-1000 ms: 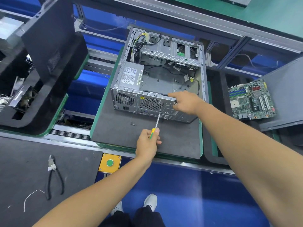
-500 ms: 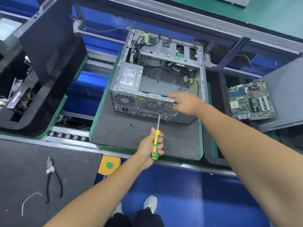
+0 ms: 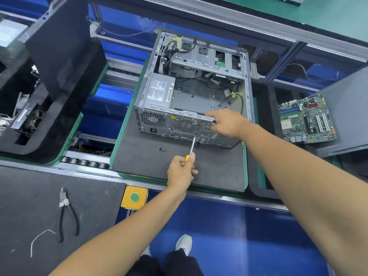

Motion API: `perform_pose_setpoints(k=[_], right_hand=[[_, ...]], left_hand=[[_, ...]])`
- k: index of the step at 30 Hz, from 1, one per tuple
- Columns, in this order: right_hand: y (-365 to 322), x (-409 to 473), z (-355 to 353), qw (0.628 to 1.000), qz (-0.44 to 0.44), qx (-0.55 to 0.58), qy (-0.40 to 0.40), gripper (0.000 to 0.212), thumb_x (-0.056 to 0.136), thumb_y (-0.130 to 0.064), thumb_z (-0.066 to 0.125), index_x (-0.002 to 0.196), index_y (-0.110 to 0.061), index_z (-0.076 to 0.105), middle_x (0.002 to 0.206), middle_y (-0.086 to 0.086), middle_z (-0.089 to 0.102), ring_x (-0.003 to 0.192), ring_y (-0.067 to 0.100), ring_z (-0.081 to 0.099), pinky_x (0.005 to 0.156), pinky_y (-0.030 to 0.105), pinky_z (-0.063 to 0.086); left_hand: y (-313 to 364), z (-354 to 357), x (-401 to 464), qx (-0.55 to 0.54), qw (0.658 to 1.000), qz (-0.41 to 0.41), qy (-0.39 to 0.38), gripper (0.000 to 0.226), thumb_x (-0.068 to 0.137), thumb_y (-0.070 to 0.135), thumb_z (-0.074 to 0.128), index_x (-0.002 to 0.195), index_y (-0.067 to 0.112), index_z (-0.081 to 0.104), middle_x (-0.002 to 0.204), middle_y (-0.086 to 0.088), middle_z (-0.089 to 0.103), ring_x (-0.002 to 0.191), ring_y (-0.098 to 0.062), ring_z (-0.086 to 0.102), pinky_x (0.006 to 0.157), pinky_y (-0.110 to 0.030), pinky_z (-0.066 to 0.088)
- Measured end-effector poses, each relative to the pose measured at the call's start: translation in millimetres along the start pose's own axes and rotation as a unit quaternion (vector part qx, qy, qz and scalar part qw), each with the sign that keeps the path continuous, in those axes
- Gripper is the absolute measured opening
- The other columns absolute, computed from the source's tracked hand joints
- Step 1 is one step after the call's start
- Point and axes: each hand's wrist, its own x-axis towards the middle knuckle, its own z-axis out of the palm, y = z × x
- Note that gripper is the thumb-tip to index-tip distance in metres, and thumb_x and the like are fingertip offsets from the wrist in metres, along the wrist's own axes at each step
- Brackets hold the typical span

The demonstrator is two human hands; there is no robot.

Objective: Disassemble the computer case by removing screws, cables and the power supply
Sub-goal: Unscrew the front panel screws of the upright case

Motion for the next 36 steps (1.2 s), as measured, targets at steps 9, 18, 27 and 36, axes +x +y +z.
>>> perform_pose_setpoints(k=[9,18,27,36], right_hand=[[3,2,3,1.000,-0.005,-0.007,0.008,0.064,0.090,-0.027,0.058,0.151,-0.037,0.041,0.092,0.009,0.072,0.087,0.028,0.063,0.063,0.033,0.040],[1,0,0,1.000,-0.010,-0.006,0.000,0.063,0.090,-0.025,0.057,0.151,-0.034,0.041,0.077,0.001,0.067,0.077,0.023,0.060,0.056,0.029,0.034],[-2,-2,-2,1.000,-0.011,-0.006,0.009,0.063,0.091,-0.024,0.058,0.152,-0.032,0.041,0.067,-0.010,0.056,0.078,0.021,0.055,0.056,0.028,0.030],[-3,-4,-5,1.000,-0.015,-0.003,0.015,0.062,0.091,-0.021,0.059,0.150,-0.033,0.043,0.057,-0.009,0.050,0.062,-0.002,0.042,0.053,0.025,0.027]], left_hand=[[12,4,-3,-0.216,0.951,-0.176,-0.132,0.046,0.099,0.057,0.055,0.093,0.012,0.066,0.067,0.002,0.063,0.061,-0.013,0.067,0.057,-0.027,0.057],[0,-2,2,-0.301,0.909,-0.165,-0.236,0.046,0.093,0.058,0.060,0.104,0.014,0.056,0.075,0.002,0.051,0.051,-0.005,0.040,0.040,-0.018,0.034],[7,-8,-8,0.071,0.996,0.029,0.048,0.039,0.085,0.051,0.078,0.086,0.021,0.053,0.077,0.005,0.070,0.071,-0.010,0.069,0.064,-0.038,0.057],[1,-2,-7,-0.084,0.995,-0.029,-0.033,0.044,0.094,0.052,0.069,0.091,0.010,0.059,0.069,0.002,0.068,0.052,-0.009,0.054,0.048,-0.030,0.046]])
